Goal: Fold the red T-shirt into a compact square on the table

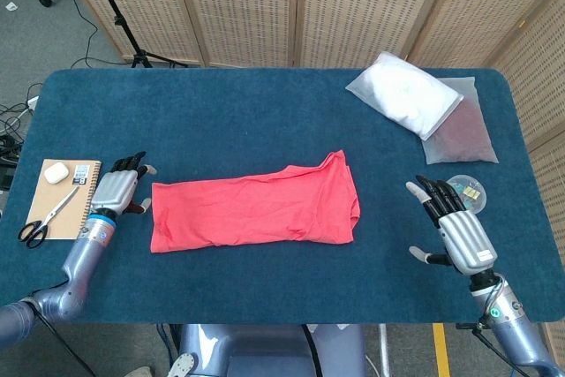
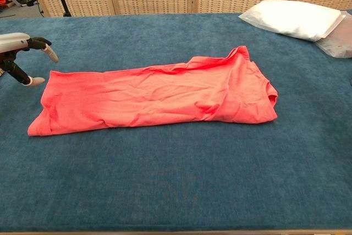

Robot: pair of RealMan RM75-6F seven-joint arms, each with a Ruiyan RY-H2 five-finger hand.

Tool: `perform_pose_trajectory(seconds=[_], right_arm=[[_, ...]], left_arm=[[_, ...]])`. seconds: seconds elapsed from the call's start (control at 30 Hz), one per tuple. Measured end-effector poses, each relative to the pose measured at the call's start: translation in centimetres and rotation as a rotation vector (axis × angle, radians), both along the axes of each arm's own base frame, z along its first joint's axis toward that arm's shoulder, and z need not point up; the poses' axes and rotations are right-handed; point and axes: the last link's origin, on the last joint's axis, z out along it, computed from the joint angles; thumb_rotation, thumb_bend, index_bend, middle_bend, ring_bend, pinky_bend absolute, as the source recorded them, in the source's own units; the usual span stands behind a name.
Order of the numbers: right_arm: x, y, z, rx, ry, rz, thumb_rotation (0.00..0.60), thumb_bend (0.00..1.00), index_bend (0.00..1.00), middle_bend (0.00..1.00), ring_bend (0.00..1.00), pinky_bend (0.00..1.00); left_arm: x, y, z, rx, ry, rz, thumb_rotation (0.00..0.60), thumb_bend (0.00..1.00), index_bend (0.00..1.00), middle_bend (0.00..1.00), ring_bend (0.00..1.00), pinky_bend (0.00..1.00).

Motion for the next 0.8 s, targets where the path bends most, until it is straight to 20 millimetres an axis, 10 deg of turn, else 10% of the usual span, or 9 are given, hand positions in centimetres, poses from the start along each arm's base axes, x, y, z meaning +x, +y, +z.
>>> perform_pose_trajectory(seconds=[0.8], right_arm=[[-0.2, -0.1, -0.5, 0.039, -0.008, -0.009, 0.6, 0.0, 0.0, 0.0, 0.0, 0.0]], left_arm=[[2.0, 2.3, -4.1, -0.032, 0.0, 0.169, 0.6, 0.37, 0.41, 0.0, 0.0, 0.0]])
